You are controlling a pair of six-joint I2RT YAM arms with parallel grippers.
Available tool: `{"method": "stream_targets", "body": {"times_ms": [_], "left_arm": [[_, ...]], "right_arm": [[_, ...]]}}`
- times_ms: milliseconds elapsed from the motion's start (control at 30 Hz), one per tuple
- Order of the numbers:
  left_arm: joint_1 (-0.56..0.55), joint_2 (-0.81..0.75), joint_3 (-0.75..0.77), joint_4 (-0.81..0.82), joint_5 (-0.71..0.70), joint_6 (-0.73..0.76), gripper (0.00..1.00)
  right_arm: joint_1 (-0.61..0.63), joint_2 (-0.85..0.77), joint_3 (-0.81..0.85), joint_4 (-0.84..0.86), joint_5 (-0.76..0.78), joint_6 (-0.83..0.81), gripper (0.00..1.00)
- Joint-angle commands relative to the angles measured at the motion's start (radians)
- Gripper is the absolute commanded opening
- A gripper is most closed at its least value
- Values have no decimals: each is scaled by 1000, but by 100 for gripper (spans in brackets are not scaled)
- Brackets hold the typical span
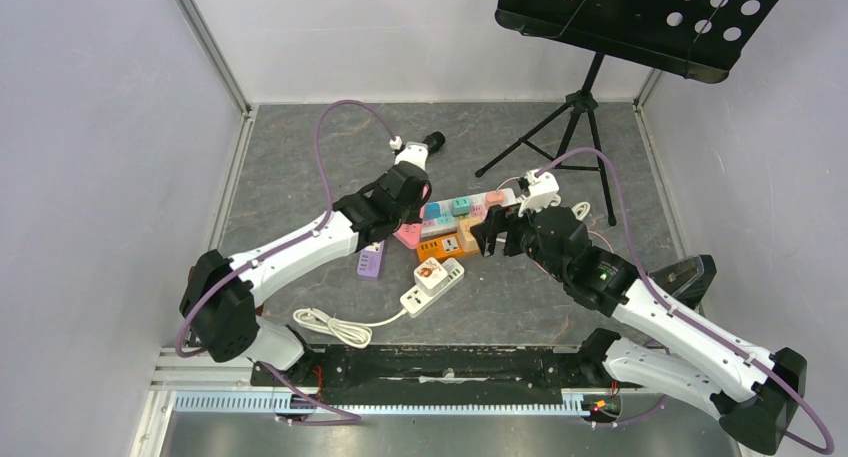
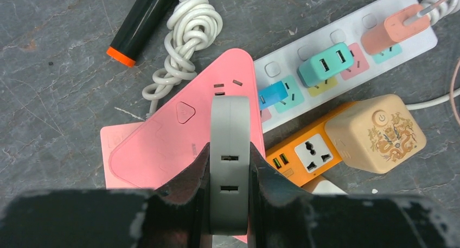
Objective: Insert the plug
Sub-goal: Insert the plug into the socket.
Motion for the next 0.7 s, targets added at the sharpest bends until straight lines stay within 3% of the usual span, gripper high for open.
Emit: {"method": "stream_targets", "body": {"times_ms": [0,333,667], "left_arm": [[-23,32,79,-47,-83,-38,2],[-57,88,174,-188,-179,-47,2],[-59,154,214,-247,-173,-70,2]], "right_arm": [[-6,-11,-9,13,29,4,87],[-13,-12,-18,7,25,11,87],[-18,-10,-23,4,24,14,87]]}}
